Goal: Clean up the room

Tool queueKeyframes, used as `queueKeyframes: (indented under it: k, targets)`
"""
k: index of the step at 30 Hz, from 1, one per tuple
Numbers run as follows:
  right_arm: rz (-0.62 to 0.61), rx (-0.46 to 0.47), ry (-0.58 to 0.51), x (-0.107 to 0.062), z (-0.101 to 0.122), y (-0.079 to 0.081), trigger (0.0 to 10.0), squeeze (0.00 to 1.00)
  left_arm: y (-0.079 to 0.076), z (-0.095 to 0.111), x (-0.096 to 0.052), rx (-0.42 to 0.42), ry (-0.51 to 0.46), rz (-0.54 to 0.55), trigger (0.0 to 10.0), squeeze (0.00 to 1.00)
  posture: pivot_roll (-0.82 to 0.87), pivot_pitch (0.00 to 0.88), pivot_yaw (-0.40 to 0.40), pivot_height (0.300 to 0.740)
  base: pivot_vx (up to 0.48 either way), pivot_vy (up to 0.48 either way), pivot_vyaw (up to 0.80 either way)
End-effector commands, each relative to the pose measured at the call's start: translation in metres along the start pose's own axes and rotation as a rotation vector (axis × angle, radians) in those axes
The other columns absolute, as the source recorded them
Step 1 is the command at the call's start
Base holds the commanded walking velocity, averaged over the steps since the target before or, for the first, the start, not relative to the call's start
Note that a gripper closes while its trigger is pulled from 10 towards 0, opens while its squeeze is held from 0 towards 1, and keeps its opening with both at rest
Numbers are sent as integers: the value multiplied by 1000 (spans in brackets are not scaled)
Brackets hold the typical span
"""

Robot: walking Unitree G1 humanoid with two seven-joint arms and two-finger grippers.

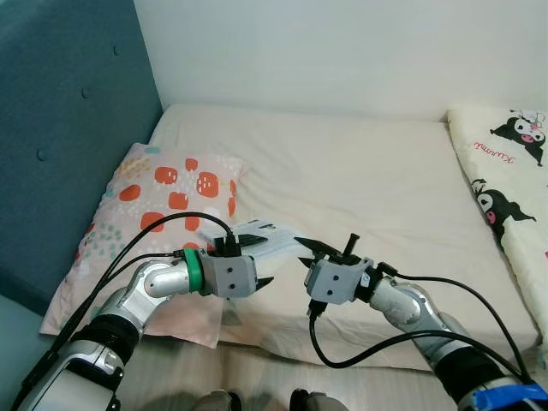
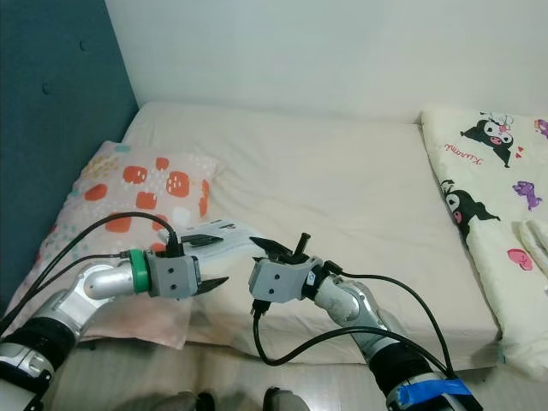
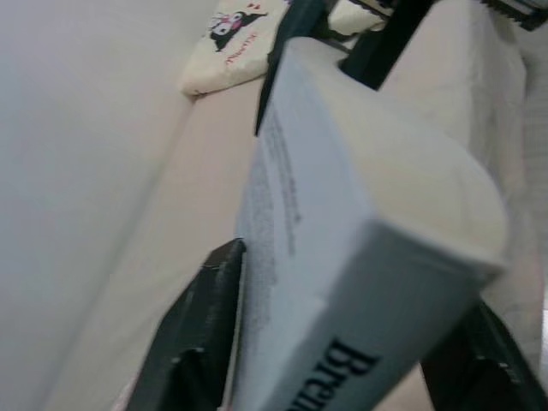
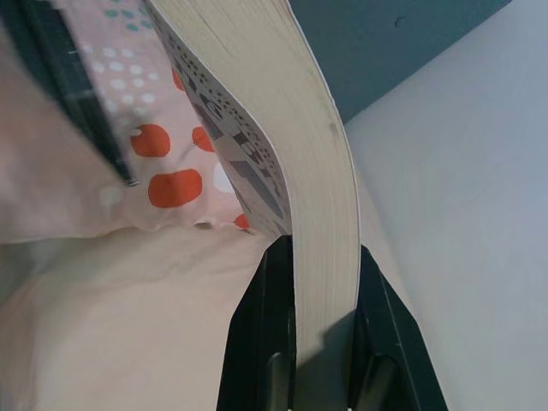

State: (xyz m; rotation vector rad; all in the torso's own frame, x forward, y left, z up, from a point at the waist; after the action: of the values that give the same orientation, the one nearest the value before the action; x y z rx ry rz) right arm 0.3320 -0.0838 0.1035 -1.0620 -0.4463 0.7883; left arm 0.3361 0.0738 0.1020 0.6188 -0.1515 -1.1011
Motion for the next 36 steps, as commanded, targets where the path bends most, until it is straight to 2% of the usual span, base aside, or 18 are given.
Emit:
queueKeyframes:
  k: [1, 15, 29, 31, 32, 33, 36]
  targets:
    - [-27, -2, -56, 5, 13, -5, 10000, 0, -5, 4, 5, 4, -12, -22, 0, 0, 5, 87, 38, 740, 0, 0, 0]
    - [-32, -5, -51, 5, 11, -6, 10000, 0, 5, 7, 5, -9, -31, 53, 0, 0, 7, 94, 38, 740, 0, 0, 0]
    - [-39, 1, -46, 5, 11, -7, 10000, 0, 7, 7, 5, -40, -38, 91, 0, 0, 8, 93, 40, 740, 0, 0, 0]
    - [-47, 32, -39, 5, 9, -8, 10000, 0, 8, 7, 5, -44, -41, 98, 0, 0, 9, 94, 39, 740, 0, 0, 0]
    - [-63, 55, -33, 5, 8, -10, 10000, 318, 8, 8, 5, -45, -43, 100, 0, 0, 9, 94, 39, 740, 0, 0, 0]
    - [-75, 75, -29, 5, 7, -12, 10000, 1000, 9, 8, 5, -46, -45, 103, 0, 0, 9, 94, 39, 740, 0, 0, 0]
    - [-90, 86, -21, 5, 5, -16, 10000, 1000, 9, 8, 4, -50, -46, 107, 0, 0, 9, 93, 39, 740, 0, 0, 0]
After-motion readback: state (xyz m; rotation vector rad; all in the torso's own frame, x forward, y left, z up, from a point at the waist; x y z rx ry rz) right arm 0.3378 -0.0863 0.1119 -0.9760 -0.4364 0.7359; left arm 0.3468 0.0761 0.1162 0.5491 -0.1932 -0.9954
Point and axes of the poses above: a point about 5 cm out from each wrist's last joint towards the gripper, its own x axis pointing out of the wrist towards the gripper, its own z axis along the axis of the wrist's last joint, y = z × x, the point moved 5 cm from there along x, pointing out of the wrist towards the gripper, and after that the axes turned 13 degrees about -x, right-handed, at the moved point
